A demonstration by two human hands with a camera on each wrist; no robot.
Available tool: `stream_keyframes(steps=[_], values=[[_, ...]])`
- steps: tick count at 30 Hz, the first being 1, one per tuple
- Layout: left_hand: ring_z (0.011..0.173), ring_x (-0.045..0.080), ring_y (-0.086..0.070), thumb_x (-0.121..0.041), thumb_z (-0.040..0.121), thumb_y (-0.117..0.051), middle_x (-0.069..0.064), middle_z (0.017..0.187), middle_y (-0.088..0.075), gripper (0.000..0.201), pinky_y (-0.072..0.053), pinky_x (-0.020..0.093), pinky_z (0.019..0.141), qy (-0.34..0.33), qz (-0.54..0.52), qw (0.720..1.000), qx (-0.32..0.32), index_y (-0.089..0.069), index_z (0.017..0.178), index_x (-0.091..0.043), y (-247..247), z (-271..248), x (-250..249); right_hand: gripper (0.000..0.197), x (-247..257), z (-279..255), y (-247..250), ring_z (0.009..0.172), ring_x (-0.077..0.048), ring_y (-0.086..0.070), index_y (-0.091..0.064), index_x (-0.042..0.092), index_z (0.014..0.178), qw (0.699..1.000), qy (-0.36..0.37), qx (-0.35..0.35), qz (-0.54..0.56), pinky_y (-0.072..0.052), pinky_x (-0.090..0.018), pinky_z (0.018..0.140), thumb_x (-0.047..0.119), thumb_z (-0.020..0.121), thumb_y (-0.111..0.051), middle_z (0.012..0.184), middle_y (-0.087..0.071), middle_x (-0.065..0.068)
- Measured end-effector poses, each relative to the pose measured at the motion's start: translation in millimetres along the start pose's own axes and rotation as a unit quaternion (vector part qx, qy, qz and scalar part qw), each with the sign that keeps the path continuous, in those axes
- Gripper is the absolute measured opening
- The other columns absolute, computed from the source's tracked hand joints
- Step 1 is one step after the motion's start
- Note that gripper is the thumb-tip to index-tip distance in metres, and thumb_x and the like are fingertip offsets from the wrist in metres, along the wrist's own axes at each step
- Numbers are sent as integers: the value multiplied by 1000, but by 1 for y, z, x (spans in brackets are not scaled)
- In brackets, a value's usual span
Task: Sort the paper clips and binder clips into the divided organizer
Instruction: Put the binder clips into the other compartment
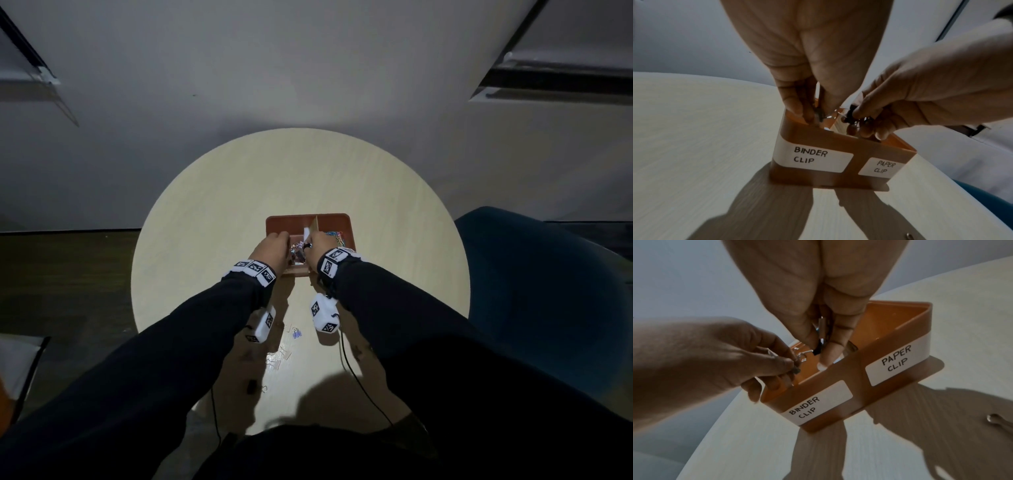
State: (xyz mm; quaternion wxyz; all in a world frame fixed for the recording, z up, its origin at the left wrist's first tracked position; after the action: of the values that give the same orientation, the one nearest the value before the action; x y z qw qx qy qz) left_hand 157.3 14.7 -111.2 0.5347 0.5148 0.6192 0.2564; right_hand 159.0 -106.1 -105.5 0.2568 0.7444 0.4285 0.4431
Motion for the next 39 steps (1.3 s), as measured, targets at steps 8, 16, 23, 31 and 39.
stream_keyframes(steps=[8, 16, 23, 31, 39], values=[[112, 36, -58, -5, 92, -50, 19, 125, -60, 36, -45, 38, 87, 14, 8, 1000, 9, -54, 128, -5, -2, -3, 4, 25, 0, 5, -10, 99, -31, -65, -61, 10, 119, 1000, 4, 0, 27, -47, -29, 74, 17, 96, -55, 110, -67, -14], [105, 32, -58, -10, 90, -53, 10, 116, -59, 37, -48, 39, 79, -13, -18, 998, -63, -56, 127, -17, 6, -27, 9, 19, 3, -12, -13, 90, -28, -65, -62, 18, 108, 996, 53, -28, 70, -55, -40, 81, 14, 93, -52, 105, -69, -8], [85, 29, -60, -24, 90, -51, 5, 99, -61, 13, -44, 33, 63, -43, -21, 996, -74, -51, 102, -18, -7, -70, 14, 23, -4, -51, -22, 82, -26, -66, -63, 14, 105, 983, 122, -69, 121, -52, -35, 72, 6, 93, -44, 95, -69, -10], [103, 27, -55, -46, 84, -62, 7, 120, -44, 48, -50, 38, 78, 37, 97, 988, 117, -46, 123, -22, -75, -123, 58, 26, -52, -86, -96, 98, -23, -63, -49, 24, 115, 995, 77, 59, -33, -52, -36, 85, 17, 91, -55, 119, -52, -3], [99, 26, -51, -45, 66, -81, 5, 119, -33, 76, -53, 40, 79, 41, 84, 980, 174, -34, 123, -29, -119, -147, 80, 56, -57, -99, -134, 96, -30, -61, -34, 25, 137, 985, 93, 110, -100, -47, -31, 74, 11, 90, -61, 132, -32, -9]])
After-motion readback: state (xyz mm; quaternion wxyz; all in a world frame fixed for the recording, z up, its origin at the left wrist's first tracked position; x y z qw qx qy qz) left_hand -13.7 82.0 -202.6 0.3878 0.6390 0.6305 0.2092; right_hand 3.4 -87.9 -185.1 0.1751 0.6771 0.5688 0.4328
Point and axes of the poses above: each hand's wrist, its own z-axis towards the middle knuckle, its own y-axis out of the back of the hand, x = y × z, the point moved 5 cm from there along z, towards the middle knuckle
